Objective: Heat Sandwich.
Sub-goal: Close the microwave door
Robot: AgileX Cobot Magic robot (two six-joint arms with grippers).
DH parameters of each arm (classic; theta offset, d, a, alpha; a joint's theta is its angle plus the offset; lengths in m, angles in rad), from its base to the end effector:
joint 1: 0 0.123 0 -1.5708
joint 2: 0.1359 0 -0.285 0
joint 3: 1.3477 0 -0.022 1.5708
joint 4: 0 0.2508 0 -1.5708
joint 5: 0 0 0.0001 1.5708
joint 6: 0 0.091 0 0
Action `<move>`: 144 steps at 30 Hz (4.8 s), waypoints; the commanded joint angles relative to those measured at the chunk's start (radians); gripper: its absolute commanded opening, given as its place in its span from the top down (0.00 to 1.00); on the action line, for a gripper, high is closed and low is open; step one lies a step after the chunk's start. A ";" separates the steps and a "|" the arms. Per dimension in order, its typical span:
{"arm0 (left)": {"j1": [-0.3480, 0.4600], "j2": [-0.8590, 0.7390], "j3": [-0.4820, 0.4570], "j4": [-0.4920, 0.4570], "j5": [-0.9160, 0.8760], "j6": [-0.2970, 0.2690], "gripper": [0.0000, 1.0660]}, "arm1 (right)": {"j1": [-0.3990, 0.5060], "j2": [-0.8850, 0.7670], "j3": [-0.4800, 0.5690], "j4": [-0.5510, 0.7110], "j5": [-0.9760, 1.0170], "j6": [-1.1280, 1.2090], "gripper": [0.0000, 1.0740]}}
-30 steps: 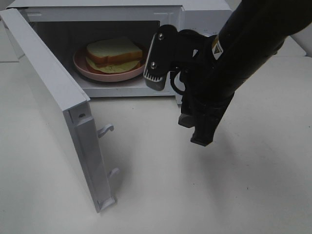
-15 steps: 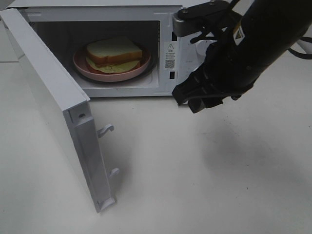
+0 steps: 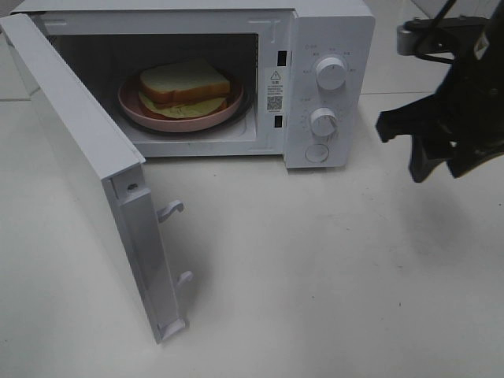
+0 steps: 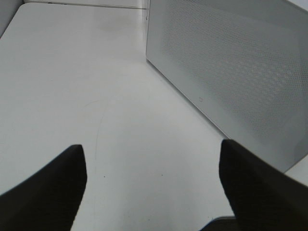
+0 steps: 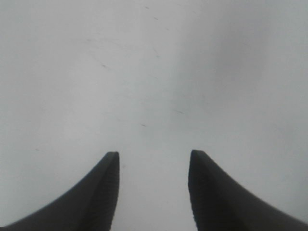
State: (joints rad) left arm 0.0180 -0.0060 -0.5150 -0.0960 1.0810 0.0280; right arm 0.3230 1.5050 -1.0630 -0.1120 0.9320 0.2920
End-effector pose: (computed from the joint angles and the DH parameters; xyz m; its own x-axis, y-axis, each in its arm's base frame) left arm -0.0084 -0.0079 0.2801 -0.4545 -0.0254 -0.8904 0.0496 0.9973 -0.0538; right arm 0.2760 0.0838 0.2538 -0.9517 -0.0842 -0.2951 -0.0817 0.9964 -0.0207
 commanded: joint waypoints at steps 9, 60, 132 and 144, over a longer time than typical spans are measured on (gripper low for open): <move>0.001 -0.004 0.001 -0.003 -0.013 -0.006 0.32 | -0.184 -0.122 0.003 -0.011 0.149 0.008 0.56; 0.001 -0.004 0.001 -0.003 -0.013 -0.006 0.32 | -0.181 -1.429 0.566 0.083 0.064 -0.292 0.56; 0.001 -0.005 0.001 -0.003 -0.013 -0.003 0.32 | -0.181 -1.537 0.566 -0.005 0.068 -0.167 0.34; 0.001 -0.005 0.001 -0.003 -0.013 -0.003 0.32 | -0.181 -1.537 0.566 -0.005 0.068 -0.167 0.34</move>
State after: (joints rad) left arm 0.0180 -0.0060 -0.5150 -0.0960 1.0810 0.0280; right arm 0.1440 -0.0030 -0.4970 -0.1190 0.9990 0.1270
